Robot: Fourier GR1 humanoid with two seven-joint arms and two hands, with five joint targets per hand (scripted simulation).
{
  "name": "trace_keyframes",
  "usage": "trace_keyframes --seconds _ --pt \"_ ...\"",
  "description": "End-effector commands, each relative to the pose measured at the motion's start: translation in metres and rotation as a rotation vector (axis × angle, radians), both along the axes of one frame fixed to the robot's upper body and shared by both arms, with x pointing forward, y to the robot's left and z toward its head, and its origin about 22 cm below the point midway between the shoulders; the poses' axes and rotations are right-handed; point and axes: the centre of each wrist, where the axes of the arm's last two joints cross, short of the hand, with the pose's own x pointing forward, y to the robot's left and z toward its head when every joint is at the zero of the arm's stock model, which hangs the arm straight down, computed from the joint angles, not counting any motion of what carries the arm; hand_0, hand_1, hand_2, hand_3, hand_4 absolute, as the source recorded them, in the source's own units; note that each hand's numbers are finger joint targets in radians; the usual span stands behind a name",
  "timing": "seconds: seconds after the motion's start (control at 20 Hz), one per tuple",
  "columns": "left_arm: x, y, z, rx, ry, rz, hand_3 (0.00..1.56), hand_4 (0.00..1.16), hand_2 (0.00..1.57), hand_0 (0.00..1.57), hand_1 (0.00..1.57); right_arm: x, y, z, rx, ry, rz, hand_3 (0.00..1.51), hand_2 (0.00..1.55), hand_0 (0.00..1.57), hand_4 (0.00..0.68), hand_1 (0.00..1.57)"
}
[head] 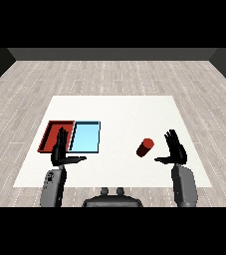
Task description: Pick the red can and put it in the red box
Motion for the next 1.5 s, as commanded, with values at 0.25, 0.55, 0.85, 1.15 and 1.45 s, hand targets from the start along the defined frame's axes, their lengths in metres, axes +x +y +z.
trace_keyframes --seconds 0.25,0.55,0.85,1.15,1.45 --pt "-0.014 0.006 -0.01 -0.026 -0.017 -0.006 0.0 0.0 0.0 0.0 0.0 0.027 0.03 -0.038 0.056 0.053 0.009 0.0 0.0 0.0 0.0 0.0" --pt "-0.003 0.001 0.013 -0.045 0.016 -0.003 0.0 0.0 0.0 0.0 0.0 0.02 0.037 -0.035 0.078 0.038 0.018 0.0 0.0 0.0 0.0 0.0" --pt "-0.015 0.023 0.015 -0.026 -0.007 -0.013 0.0 0.0 0.0 0.0 0.0 0.023 0.055 -0.058 0.099 0.084 0.013 0.0 0.0 0.0 0.0 0.0" --pt "-0.006 0.009 -0.001 -0.026 -0.007 -0.011 0.0 0.0 0.0 0.0 0.0 0.035 0.052 -0.05 0.112 0.078 0.019 0.0 0.0 0.0 0.0 0.0" --pt "-0.007 -0.002 -0.006 -0.036 -0.009 0.001 0.0 0.0 0.0 0.0 0.0 0.037 0.067 -0.059 0.131 0.098 0.019 0.0 0.0 0.0 0.0 0.0"
